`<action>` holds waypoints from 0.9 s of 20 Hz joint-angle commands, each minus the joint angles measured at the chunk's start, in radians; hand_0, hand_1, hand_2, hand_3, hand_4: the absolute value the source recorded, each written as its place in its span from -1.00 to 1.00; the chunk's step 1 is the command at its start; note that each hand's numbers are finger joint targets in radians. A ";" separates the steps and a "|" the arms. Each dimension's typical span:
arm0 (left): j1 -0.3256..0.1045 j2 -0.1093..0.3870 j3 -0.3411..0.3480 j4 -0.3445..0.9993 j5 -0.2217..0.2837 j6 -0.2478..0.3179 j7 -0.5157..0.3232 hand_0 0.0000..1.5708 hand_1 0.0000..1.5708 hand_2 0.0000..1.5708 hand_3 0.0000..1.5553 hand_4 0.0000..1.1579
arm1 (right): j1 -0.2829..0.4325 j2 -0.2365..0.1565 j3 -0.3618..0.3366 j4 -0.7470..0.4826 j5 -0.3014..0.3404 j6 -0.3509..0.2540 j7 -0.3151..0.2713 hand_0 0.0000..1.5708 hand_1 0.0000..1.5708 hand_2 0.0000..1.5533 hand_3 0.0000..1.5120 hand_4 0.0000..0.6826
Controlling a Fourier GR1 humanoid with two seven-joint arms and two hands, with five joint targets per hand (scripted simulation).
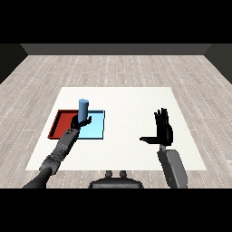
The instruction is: Pick the blue can and put it in the blue box
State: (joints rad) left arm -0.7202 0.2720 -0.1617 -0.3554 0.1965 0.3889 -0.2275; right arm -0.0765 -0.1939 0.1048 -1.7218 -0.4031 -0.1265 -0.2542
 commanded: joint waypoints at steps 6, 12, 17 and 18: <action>-0.131 -0.051 -0.019 0.284 -0.083 0.028 0.139 1.00 1.00 0.87 0.53 0.62 | -0.004 0.023 -0.024 0.091 -0.009 0.021 -0.017 -1.00 -1.00 -1.00 -1.00 -1.00; -0.082 -0.081 -0.045 0.346 -0.120 -0.016 0.150 0.91 0.91 0.78 -0.30 0.47 | -0.060 0.016 -0.078 0.198 -0.036 0.085 -0.082 -1.00 -1.00 -1.00 -1.00 -1.00; -0.104 -0.100 -0.043 0.352 -0.128 -0.043 0.205 0.84 0.84 0.77 -1.00 -0.11 | -0.026 -0.005 -0.094 0.183 -0.047 0.104 -0.069 -1.00 -1.00 -1.00 -1.00 -1.00; -0.088 -0.095 -0.064 0.353 -0.151 -0.060 0.199 0.10 0.10 0.12 -0.38 0.13 | -0.046 0.036 -0.061 0.199 -0.020 0.085 -0.090 -1.00 -1.00 -1.00 -1.00 -1.00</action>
State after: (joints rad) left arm -0.8470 0.2193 -0.2012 -0.0502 0.0753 0.3577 -0.0758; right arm -0.1096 -0.1773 0.0322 -1.5452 -0.4395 -0.0417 -0.3256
